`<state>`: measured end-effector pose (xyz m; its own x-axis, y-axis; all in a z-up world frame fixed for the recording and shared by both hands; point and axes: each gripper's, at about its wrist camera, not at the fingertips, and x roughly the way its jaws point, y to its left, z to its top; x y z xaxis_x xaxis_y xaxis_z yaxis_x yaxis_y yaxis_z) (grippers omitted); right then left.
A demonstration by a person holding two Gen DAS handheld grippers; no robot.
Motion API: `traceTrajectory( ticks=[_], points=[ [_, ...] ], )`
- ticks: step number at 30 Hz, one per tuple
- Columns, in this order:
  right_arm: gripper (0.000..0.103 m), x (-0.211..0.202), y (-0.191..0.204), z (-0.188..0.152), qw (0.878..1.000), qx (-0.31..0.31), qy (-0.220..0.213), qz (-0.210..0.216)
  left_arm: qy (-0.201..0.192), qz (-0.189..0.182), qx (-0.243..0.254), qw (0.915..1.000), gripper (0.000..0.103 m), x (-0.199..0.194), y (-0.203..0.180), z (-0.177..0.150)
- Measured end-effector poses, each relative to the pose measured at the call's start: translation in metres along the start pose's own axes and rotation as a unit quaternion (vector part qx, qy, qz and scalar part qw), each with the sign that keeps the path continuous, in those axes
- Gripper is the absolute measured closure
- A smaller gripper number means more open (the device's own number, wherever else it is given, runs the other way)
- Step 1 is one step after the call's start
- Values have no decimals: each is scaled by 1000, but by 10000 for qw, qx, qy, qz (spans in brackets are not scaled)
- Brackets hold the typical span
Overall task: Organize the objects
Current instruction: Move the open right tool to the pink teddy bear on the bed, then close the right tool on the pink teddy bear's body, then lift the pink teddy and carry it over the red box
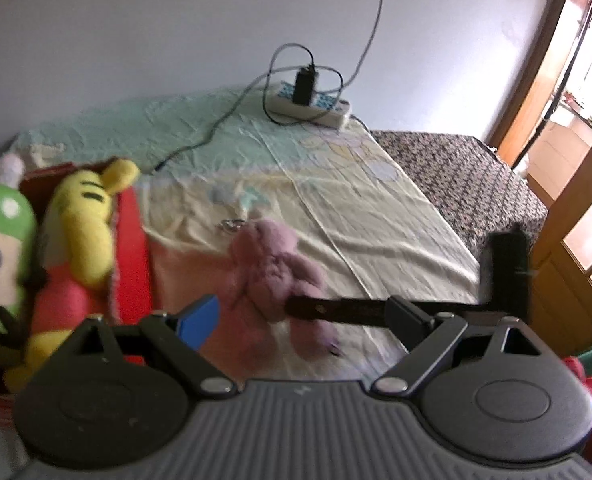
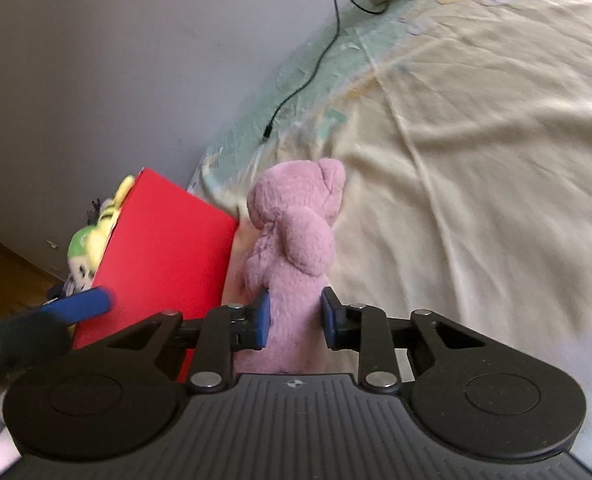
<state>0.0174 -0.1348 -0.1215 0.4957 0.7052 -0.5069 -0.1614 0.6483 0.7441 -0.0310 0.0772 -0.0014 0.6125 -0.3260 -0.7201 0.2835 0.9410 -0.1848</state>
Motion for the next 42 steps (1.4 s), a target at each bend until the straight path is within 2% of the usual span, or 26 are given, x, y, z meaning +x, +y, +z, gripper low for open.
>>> traceTrajectory(
  ticks=[4,6,11,14,17,20,26,31,36,42],
  points=[
    [71,-22,-10,-9,9999,73,16,-73,283,-218,-60,9993,12,19,-3,-8],
    [69,-29,-15,-8,9996,184,-189,-96,411,-240,-74,9988,12,29,-4,-13],
    [56,-25,-28,11,9972,517,-533,53,706,-256,-144,9971,13,58,-2,-24],
    [53,-10,-28,18,9986,320,-416,-31,922,-244,-225,9952,14,79,-1,-29],
    [54,3,-30,17,9994,287,-130,157,1039,-232,-254,9940,14,95,-1,-30],
    [56,10,-27,16,9994,213,-50,253,1138,-266,-382,9924,13,109,0,-29],
    [64,1,-37,12,9969,564,104,536,1119,-309,-300,9928,17,114,-9,-27],
    [64,-16,-31,2,9962,618,59,618,1059,-386,-173,9935,17,103,-17,-27],
    [64,-38,-17,-5,9950,628,-308,714,873,-523,46,9948,17,83,-30,-24],
    [64,-59,22,-7,9915,363,-860,903,300,-656,398,9966,17,43,-36,-14]
  ],
)
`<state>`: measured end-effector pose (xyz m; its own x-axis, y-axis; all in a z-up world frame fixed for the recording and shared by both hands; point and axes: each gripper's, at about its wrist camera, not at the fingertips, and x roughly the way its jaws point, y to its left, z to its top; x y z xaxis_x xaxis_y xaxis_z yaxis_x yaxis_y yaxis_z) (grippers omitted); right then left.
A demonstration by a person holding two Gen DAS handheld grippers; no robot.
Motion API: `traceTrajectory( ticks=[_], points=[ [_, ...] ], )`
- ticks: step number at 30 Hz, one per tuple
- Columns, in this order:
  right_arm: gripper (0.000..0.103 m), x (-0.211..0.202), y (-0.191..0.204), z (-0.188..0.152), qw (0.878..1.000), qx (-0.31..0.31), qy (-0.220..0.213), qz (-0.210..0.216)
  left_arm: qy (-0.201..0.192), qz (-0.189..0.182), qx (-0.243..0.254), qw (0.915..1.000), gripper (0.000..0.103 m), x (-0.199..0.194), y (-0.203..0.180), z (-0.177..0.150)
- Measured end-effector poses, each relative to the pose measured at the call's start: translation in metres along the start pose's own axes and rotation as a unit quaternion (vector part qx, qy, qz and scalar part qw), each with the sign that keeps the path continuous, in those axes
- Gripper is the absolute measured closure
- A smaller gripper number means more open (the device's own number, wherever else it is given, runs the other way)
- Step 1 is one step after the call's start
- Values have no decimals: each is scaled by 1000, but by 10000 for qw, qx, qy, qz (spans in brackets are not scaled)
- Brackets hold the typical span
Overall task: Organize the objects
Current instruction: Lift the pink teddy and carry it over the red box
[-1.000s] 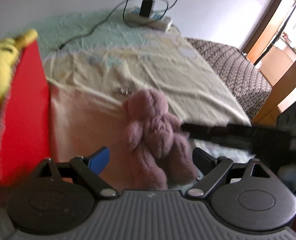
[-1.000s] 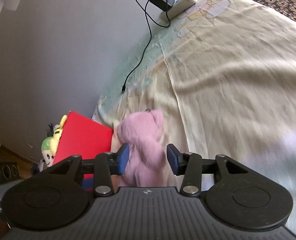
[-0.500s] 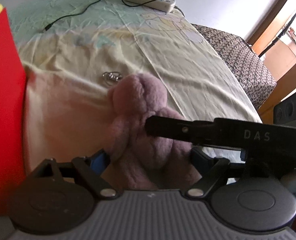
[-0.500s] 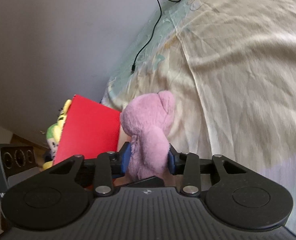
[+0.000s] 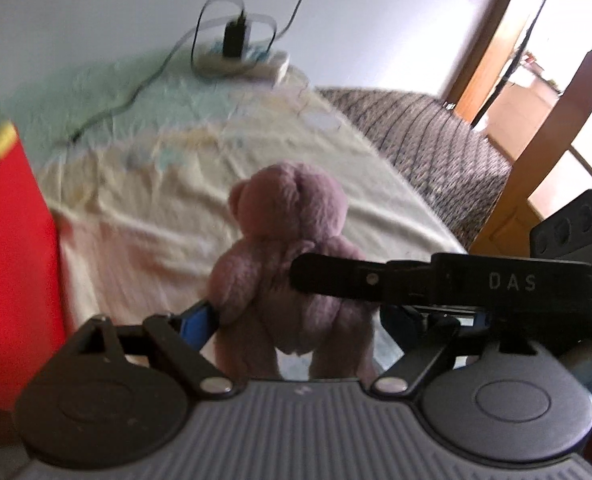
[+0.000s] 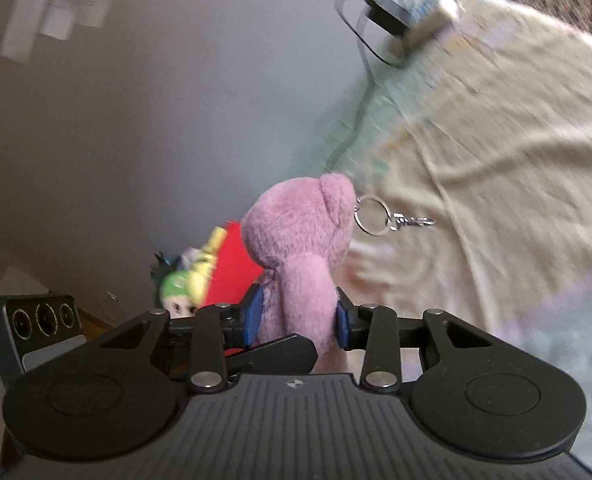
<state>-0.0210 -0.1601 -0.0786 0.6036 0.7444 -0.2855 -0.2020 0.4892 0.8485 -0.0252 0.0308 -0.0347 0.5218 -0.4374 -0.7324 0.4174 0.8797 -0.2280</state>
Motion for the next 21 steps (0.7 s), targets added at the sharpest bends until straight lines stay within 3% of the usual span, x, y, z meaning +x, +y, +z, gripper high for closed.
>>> traceTrajectory(
  ticks=[8,21],
  points=[
    [64,15,65,-11,9973,-407,-334,506,-879,136,313,9955,16,-75,18,5],
    [64,108,154,-42,9876,-1052,-27,1166,-1667,781,119,9828,15,-174,103,-16]
  ],
)
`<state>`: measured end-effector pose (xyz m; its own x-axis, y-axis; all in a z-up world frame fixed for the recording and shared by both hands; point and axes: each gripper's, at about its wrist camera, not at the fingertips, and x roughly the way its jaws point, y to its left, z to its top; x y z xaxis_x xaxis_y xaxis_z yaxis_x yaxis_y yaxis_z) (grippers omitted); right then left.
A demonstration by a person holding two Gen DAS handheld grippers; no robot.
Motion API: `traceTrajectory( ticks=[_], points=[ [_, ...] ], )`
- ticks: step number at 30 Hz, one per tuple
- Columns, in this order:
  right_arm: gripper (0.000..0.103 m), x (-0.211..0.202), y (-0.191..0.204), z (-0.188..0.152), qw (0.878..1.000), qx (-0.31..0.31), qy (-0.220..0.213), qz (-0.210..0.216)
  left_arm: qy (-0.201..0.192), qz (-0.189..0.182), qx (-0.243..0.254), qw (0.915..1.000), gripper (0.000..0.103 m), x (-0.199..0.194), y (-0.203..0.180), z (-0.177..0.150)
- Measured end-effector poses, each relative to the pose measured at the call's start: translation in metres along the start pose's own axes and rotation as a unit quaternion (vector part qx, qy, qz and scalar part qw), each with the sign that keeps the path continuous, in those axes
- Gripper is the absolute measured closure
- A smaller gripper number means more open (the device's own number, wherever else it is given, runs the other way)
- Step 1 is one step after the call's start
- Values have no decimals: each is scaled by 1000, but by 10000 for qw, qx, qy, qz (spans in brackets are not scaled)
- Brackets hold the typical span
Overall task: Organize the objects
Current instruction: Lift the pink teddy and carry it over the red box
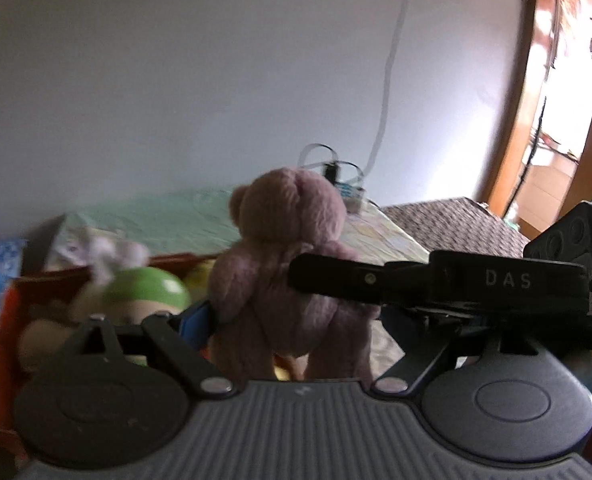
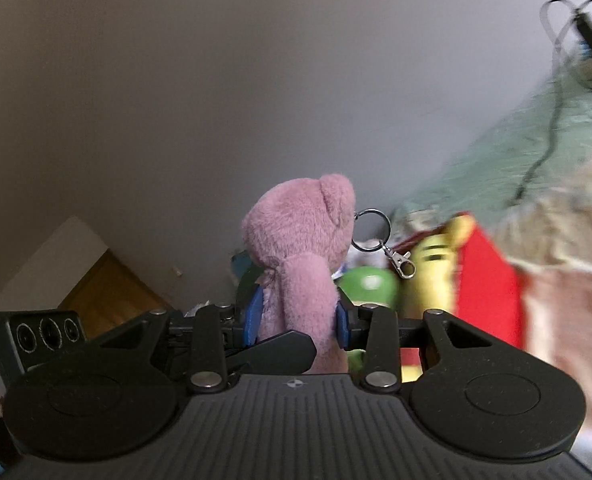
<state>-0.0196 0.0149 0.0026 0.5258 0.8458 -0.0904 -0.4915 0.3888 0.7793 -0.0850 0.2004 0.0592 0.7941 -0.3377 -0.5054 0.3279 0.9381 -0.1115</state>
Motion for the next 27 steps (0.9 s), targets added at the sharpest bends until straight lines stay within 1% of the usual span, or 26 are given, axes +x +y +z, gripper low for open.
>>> traceTrajectory(
  ticks=[3,6,10,12,15,18,21,23,25,27],
  points=[
    [64,30,10,-5,9998,-125,122,110,-119,200,-57,9997,15,-14,24,-1],
    [64,57,18,-10,9994,-197,228,171,-153,370,-151,9991,15,-24,52,-3],
    [64,92,22,-17,9988,-258,347,241,-208,542,-237,9980,16,-31,84,-6],
    [64,106,23,-21,9983,-336,420,206,-221,610,-251,9976,16,-30,99,-7],
    [64,130,21,-25,9974,-474,534,93,-136,695,-289,9971,15,-28,124,-10],
    [64,147,16,-31,9955,-675,650,-111,1,717,-378,9967,14,-19,144,-15],
    [64,157,17,-46,9934,-823,745,-298,172,759,-460,9959,14,-6,162,-21],
    [64,160,21,-52,9900,-1148,702,-420,281,797,-510,9951,14,1,173,-27],
    [64,168,28,-59,9824,-1609,728,-606,377,877,-515,9941,14,7,178,-34],
    [64,168,35,-64,9775,-1828,756,-734,481,931,-507,9932,14,13,183,-38]
  ],
)
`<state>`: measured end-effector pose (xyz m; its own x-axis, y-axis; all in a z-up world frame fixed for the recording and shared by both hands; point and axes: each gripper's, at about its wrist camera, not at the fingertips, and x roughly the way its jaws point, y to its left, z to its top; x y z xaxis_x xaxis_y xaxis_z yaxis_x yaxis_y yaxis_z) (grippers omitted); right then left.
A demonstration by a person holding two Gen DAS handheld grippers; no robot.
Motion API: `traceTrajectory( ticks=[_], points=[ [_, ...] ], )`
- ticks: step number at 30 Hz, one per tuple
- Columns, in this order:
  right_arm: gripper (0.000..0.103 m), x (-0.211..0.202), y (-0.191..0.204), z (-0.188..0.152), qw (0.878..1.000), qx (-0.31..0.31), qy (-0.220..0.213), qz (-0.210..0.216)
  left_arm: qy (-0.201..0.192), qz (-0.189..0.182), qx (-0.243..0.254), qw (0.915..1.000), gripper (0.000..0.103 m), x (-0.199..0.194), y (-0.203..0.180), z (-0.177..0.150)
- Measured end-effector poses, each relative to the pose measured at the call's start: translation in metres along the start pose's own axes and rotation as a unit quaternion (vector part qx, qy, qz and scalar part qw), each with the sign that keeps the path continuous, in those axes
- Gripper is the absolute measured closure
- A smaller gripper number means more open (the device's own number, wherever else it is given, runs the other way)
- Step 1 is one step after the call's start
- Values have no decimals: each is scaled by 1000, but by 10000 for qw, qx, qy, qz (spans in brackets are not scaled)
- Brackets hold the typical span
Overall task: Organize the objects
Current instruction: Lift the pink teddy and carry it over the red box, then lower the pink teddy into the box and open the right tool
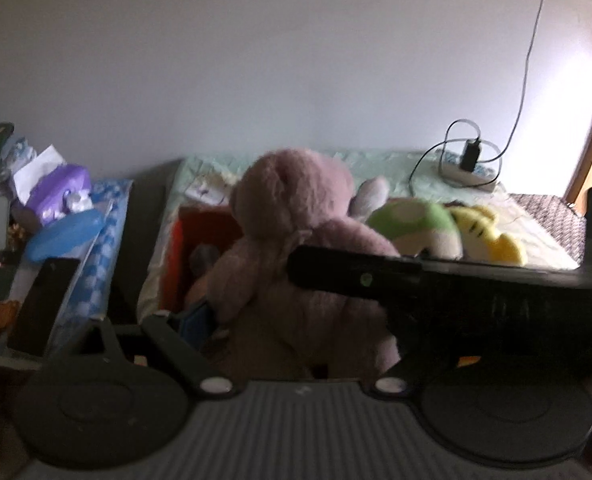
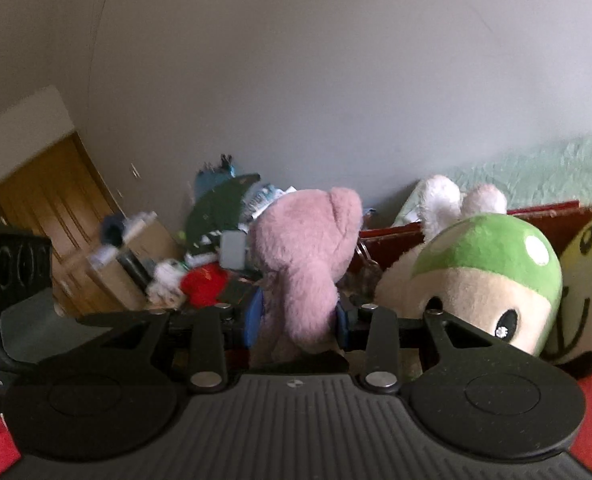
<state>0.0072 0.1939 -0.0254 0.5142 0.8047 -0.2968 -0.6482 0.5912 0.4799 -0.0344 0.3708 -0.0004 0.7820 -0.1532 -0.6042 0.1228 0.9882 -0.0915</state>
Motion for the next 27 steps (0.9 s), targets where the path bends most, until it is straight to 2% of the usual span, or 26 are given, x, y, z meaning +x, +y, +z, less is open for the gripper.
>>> traceTrajectory(
  ticks=[4,7,13,17,20,23,27],
  points=[
    [65,11,-8,2,10000,-31,84,-41,133,53,29,9999,14,9,5,-6],
    [66,7,-15,4,9998,112,140,-63,199,-29,-9,9998,13,12,8,-8],
    [64,0,-14,4,9991,392,109,-115,317,48,50,9995,13,7,8,-15],
    [79,6,-7,3,9987,199,233,-403,246,23,-15,9997,14,-4,12,-13],
    [81,12,-6,1,9977,11,281,-616,219,41,-28,9997,14,-5,13,-11],
    [81,11,-3,0,9966,-185,281,-751,340,224,30,9992,13,5,12,-11],
    [81,9,-7,-1,9963,-201,402,-730,404,305,14,9987,13,12,10,-11]
  ],
)
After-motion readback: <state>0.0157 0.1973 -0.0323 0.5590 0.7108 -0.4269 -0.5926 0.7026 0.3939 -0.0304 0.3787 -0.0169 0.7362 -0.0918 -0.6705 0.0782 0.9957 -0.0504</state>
